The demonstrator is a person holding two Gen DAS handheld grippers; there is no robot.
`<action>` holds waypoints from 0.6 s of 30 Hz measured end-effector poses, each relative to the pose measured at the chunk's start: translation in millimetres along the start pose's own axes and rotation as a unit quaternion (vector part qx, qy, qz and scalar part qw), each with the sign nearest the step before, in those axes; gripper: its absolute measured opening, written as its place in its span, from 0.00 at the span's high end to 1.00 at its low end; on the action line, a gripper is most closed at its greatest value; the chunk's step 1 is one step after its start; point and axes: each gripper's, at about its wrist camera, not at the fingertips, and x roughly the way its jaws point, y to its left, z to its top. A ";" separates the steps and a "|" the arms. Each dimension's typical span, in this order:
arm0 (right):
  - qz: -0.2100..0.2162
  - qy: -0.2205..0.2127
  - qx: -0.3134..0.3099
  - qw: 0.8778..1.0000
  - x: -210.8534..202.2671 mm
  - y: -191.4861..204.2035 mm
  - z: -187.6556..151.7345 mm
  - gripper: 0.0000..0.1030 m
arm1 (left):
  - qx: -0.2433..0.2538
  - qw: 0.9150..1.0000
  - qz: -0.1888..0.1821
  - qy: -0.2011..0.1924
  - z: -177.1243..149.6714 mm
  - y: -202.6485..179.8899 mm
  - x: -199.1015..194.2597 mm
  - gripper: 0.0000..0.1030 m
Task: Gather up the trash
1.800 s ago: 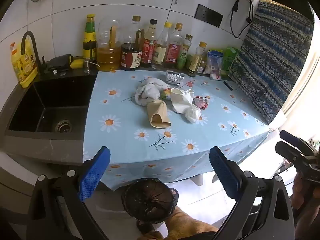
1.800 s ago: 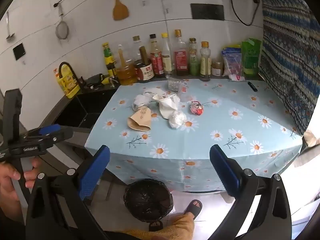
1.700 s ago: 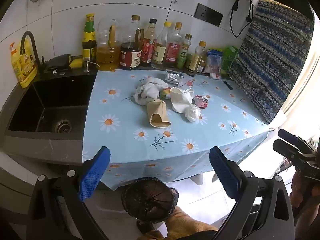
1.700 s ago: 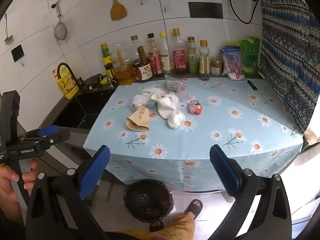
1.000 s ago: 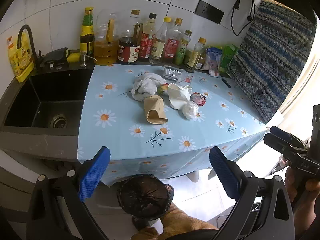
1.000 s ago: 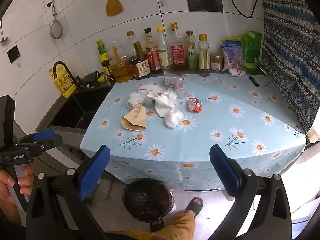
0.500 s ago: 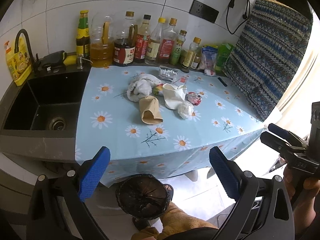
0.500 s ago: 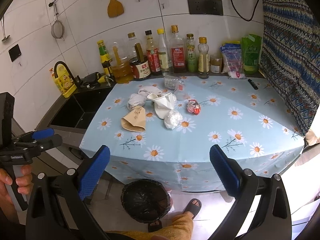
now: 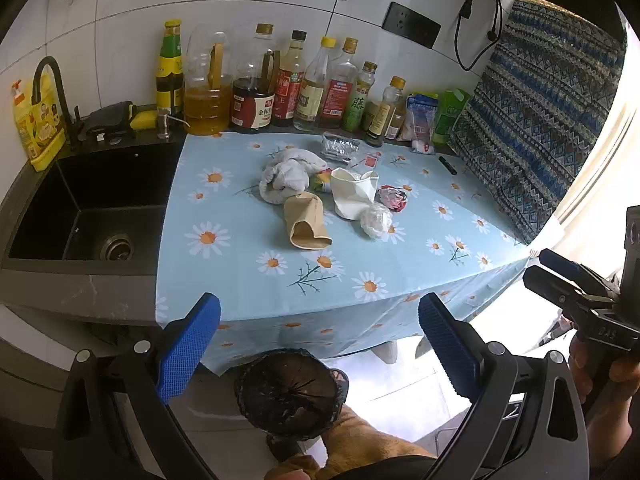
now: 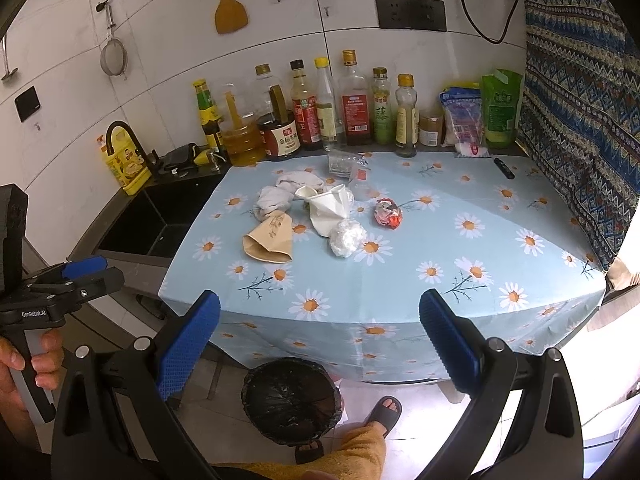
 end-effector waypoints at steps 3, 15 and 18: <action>0.001 0.000 0.002 1.000 -0.2 1.1 -0.8 0.04 | 0.003 1.000 0.002 0.001 -0.7 0.0 0.2 0.06; -0.006 -0.002 0.005 1.000 -3.0 6.8 1.6 0.04 | 0.004 1.000 0.000 0.003 -4.6 4.3 -1.4 0.06; -0.010 -0.001 0.007 1.000 -4.8 7.1 0.5 0.04 | 0.004 1.000 0.000 0.003 -5.6 5.7 -3.2 0.06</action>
